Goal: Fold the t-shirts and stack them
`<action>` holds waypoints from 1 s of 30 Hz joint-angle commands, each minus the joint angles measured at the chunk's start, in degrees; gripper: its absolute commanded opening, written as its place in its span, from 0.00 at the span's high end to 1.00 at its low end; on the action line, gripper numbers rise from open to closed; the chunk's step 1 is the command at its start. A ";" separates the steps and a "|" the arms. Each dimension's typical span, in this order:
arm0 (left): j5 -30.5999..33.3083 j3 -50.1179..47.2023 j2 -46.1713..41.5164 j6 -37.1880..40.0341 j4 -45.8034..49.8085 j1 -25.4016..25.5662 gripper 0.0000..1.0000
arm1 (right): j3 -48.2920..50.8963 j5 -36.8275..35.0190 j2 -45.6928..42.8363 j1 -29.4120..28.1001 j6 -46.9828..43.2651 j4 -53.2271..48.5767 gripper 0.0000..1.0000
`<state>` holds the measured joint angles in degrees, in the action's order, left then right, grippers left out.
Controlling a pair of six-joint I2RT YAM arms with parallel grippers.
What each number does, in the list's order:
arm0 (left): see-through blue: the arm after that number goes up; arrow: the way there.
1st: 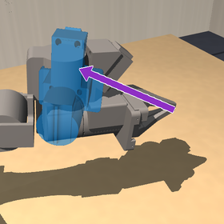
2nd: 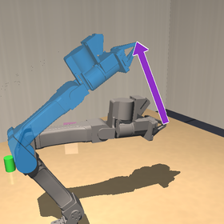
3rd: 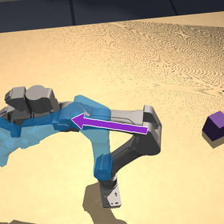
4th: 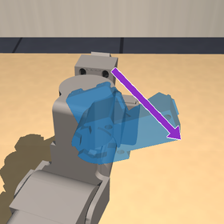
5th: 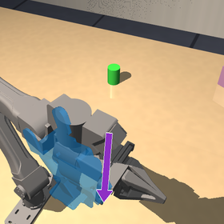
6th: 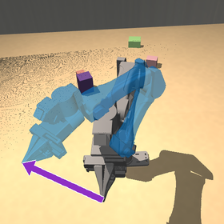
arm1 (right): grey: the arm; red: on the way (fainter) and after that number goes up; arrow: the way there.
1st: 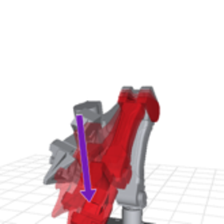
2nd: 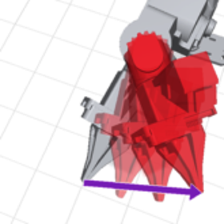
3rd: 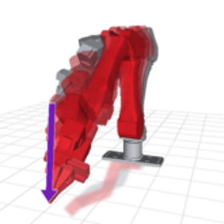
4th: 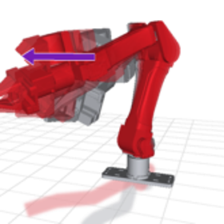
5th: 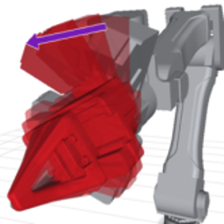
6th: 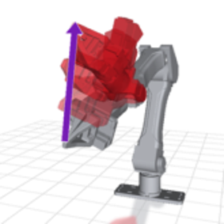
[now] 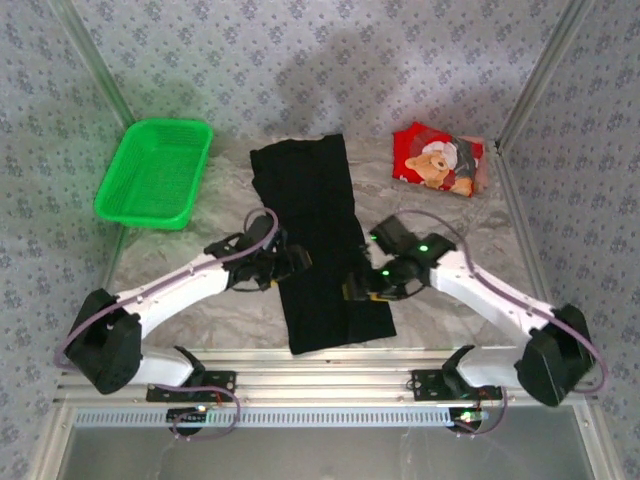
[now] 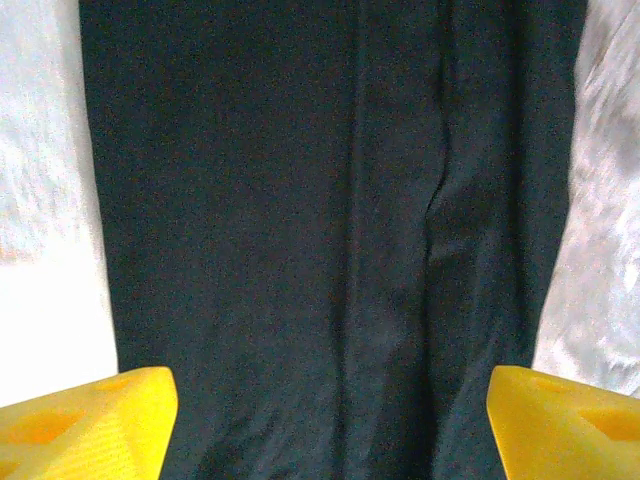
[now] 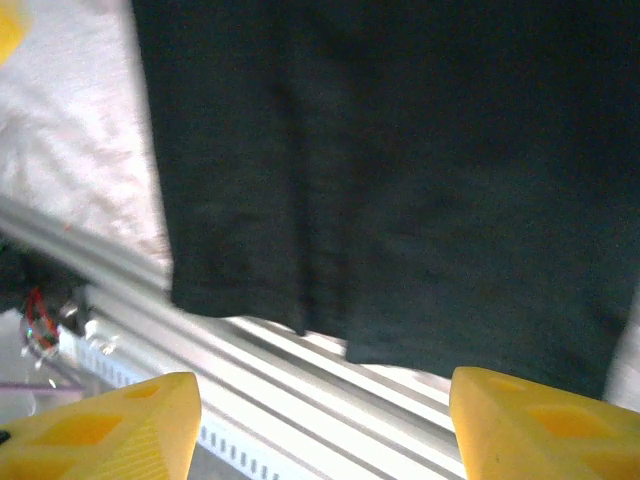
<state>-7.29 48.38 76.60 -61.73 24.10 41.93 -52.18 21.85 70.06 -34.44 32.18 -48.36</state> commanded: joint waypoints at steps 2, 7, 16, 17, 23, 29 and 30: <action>-1.06 -5.49 -2.65 -9.13 3.30 6.09 0.20 | 10.91 6.85 -4.60 10.23 -1.31 -4.99 0.30; -0.92 -10.28 -2.44 -15.26 1.57 11.19 0.22 | 15.51 10.85 -3.34 12.36 -1.17 0.92 0.30; -2.41 -8.93 4.81 -16.29 0.84 13.80 0.28 | 16.00 9.61 2.86 13.13 -3.62 2.37 0.31; -2.69 -8.84 5.50 -16.55 0.34 14.24 0.29 | 16.04 9.48 3.33 13.31 -3.54 2.47 0.32; -3.83 -8.17 6.84 -18.38 0.36 17.18 0.31 | 16.36 9.17 4.70 13.70 -3.66 3.29 0.33; -3.52 -7.19 5.84 -19.80 2.29 19.27 0.32 | 16.83 9.98 5.52 13.75 -3.98 4.81 0.35; -3.36 -7.10 5.65 -20.03 2.37 19.56 0.32 | 16.85 10.01 5.60 13.76 -4.13 4.64 0.35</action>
<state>-3.88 40.40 81.49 -74.04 27.18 58.89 -35.90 30.92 75.35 -20.95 29.10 -43.59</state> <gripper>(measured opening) 0.681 0.652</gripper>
